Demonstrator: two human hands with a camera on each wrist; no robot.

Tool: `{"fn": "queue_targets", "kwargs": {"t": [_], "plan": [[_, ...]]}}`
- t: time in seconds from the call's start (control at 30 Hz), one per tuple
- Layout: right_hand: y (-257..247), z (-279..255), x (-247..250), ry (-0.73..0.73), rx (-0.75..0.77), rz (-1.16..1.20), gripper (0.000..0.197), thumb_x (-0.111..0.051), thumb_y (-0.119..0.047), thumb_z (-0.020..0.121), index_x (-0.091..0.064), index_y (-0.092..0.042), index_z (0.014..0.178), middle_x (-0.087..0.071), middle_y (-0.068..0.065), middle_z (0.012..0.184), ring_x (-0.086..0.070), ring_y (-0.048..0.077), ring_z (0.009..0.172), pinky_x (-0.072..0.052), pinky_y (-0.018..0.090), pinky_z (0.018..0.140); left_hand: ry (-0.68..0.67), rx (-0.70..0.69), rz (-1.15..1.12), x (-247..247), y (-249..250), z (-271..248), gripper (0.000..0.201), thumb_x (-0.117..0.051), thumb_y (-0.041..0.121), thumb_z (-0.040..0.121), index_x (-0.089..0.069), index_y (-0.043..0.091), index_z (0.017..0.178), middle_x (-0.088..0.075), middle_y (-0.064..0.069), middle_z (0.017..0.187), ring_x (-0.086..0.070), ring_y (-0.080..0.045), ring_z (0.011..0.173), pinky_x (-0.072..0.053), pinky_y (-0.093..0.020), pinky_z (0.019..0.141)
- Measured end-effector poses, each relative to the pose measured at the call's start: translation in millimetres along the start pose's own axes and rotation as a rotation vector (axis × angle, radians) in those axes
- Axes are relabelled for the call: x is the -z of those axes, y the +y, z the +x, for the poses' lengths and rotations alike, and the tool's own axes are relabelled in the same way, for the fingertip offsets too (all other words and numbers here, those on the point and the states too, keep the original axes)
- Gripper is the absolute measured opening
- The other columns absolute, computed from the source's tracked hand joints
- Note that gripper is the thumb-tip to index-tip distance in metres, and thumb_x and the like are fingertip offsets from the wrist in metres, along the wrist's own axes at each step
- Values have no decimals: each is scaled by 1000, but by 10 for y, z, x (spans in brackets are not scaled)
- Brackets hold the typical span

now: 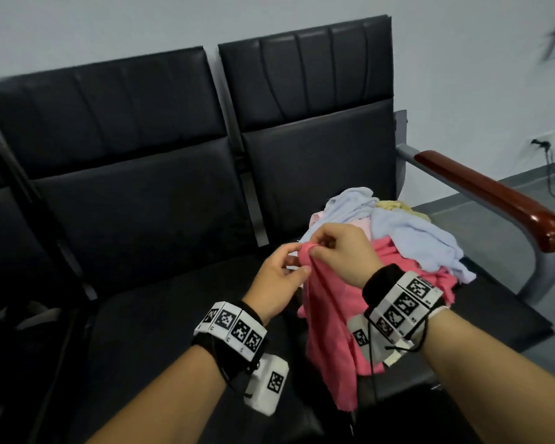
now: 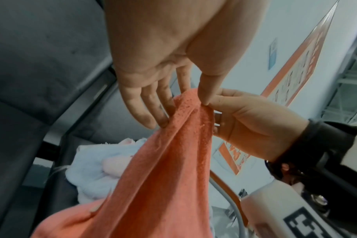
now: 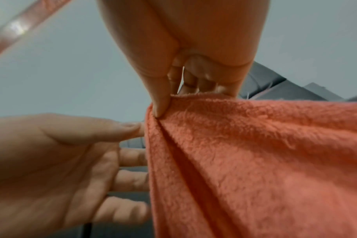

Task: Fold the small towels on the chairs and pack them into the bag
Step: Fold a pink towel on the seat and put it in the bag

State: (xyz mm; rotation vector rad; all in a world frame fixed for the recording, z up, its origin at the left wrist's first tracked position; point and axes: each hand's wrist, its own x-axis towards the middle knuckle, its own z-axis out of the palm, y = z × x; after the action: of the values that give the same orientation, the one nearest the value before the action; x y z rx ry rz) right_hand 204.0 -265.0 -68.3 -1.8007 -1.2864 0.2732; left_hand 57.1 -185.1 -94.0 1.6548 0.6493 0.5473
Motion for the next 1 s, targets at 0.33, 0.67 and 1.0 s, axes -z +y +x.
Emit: {"fn": "queue_targets", "kwargs": {"t": [0.33,0.67,1.0], "plan": [[-881,-229,-414,-111,115,33,7,-76,-13,81,-72,-12,75,-72,-3,73,-65,11,72,-52,27,72,126,-52,211,700,39,-648,20,-66,7,88,-68,17,105,-74,0,94,-70,-15,90,-57,-45,87],[-1105,-301,-194,-21,149,95,9,-64,-4,89,-62,-8,82,-61,-8,72,-53,-2,66,-42,15,68,152,-126,177,592,231,-751,16,-61,20,94,-68,10,83,-66,-3,72,-58,-13,68,-52,-44,73],[-1593,-348,-465,-140,274,133,13,-67,-13,88,-63,-21,79,-71,-9,74,-64,1,69,-47,18,71,222,-222,154,965,449,-1160,16,-61,22,87,-65,7,83,-67,-17,82,-57,-14,70,-51,-46,67]]}}
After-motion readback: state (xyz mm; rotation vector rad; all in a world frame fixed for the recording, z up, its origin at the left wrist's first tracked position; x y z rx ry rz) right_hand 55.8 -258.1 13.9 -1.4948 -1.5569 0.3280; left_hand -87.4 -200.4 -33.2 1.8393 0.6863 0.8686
